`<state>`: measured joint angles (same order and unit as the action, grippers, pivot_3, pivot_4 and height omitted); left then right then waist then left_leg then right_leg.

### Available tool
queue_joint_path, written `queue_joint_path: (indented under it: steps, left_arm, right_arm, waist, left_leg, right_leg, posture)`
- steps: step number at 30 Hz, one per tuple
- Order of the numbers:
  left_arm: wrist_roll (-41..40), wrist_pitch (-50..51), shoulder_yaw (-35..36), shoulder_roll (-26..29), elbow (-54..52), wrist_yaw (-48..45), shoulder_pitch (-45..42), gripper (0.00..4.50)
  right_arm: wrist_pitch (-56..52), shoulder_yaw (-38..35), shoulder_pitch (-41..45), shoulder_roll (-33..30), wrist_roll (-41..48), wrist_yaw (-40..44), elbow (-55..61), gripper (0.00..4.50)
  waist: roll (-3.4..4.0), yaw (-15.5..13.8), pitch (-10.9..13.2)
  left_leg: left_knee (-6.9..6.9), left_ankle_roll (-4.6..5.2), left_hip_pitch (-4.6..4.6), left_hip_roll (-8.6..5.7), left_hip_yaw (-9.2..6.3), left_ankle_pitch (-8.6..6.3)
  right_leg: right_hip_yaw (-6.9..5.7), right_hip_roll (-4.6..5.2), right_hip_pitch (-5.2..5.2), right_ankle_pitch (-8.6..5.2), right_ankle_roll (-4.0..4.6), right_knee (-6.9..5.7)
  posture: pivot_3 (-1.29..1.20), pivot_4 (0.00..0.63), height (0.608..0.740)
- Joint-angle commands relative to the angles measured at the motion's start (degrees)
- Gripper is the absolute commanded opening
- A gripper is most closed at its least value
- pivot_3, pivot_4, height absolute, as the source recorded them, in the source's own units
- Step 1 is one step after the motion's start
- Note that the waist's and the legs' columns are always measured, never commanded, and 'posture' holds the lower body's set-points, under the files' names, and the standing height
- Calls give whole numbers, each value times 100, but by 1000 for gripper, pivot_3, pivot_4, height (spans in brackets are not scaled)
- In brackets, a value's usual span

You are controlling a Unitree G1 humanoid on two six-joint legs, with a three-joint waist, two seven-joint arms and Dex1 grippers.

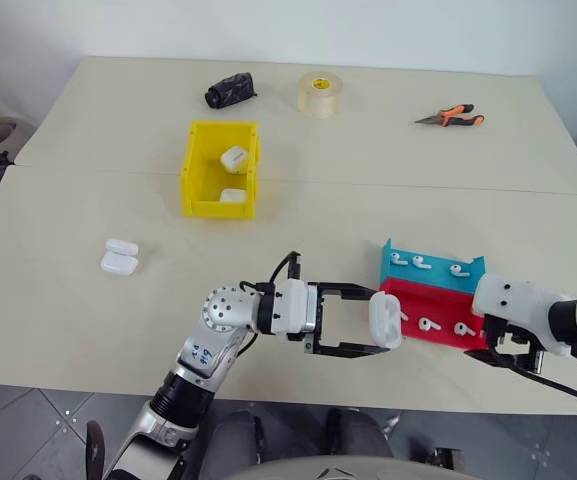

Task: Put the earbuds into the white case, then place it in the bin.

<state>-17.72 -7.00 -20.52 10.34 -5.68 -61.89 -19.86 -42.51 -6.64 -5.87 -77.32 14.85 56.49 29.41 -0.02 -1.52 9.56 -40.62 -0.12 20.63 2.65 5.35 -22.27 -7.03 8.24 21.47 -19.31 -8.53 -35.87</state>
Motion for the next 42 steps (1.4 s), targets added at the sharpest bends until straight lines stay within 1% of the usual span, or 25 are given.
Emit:
queue_joint_path:
  steps: [1,2,4,5,30,32,34,35,39,42]
  left_arm:
    - [-181,-155,59,-20,-174,-11,27,2706]
    - [-186,-156,66,-17,-171,-14,29,2706]
    - [-193,-156,82,-9,-166,-20,32,2706]
    - [-194,-157,88,-6,-162,-22,31,2706]
    - [-131,-152,116,-8,-179,46,26,2706]
    - [-135,-151,115,-1,-195,49,39,2706]
    - [-141,-150,117,0,-187,45,35,2706]
    - [-143,-150,120,-1,-176,42,27,2706]
    - [-158,-164,132,-3,-138,21,16,2706]
    - [-209,-202,162,8,-102,-45,25,2706]
  right_arm:
    - [11,100,149,85,-110,-43,1,2867]
    - [1,141,199,101,-116,-37,-2,2598]
    - [-17,217,279,112,-123,-19,4,1851]
    - [-25,254,313,115,-134,-16,8,1564]
    - [-159,977,763,124,-472,83,-28,1564]
    - [-140,1021,735,59,-518,146,-36,1198]
    - [-147,1040,729,44,-531,200,-45,683]
    - [-147,1045,741,55,-541,212,-53,523]
    - [-178,999,864,157,-558,157,-34,527]
    - [-259,745,924,184,-375,202,17,527]
  waist:
    - [0,0,0]
    - [0,2,0]
    - [1,3,0]
    - [1,5,0]
    - [1,8,0]
    - [1,6,0]
    - [1,7,0]
    - [1,4,0]
    - [0,8,0]
    - [1,9,0]
  left_leg:
    - [-1,0,2,0,-1,0]
    - [-1,0,2,0,-2,0]
    - [-1,0,2,0,-3,0]
    - [-1,0,2,0,-2,0]
    - [-10,0,10,2,-8,0]
    - [-11,0,10,2,-8,0]
    - [-11,0,10,2,-9,0]
    - [-12,0,10,2,-9,0]
    - [-15,0,11,2,-11,0]
    - [-15,0,13,2,-11,0]
  right_leg:
    - [0,0,0,0,0,0]
    - [-2,0,0,0,0,0]
    - [-3,0,0,0,0,0]
    - [-3,0,0,0,0,0]
    - [-11,0,0,0,0,0]
    - [-11,0,0,0,0,0]
    - [-12,0,0,0,0,0]
    - [-12,0,-1,0,0,0]
    - [-13,0,-1,0,0,0]
    - [-13,0,-1,0,0,0]
  posture:
    - [0,150,740]
    - [0,150,740]
    - [0,150,740]
    - [0,150,740]
    - [0,150,740]
    - [0,150,740]
    - [0,150,740]
    - [0,150,740]
    - [0,150,740]
    - [0,150,740]
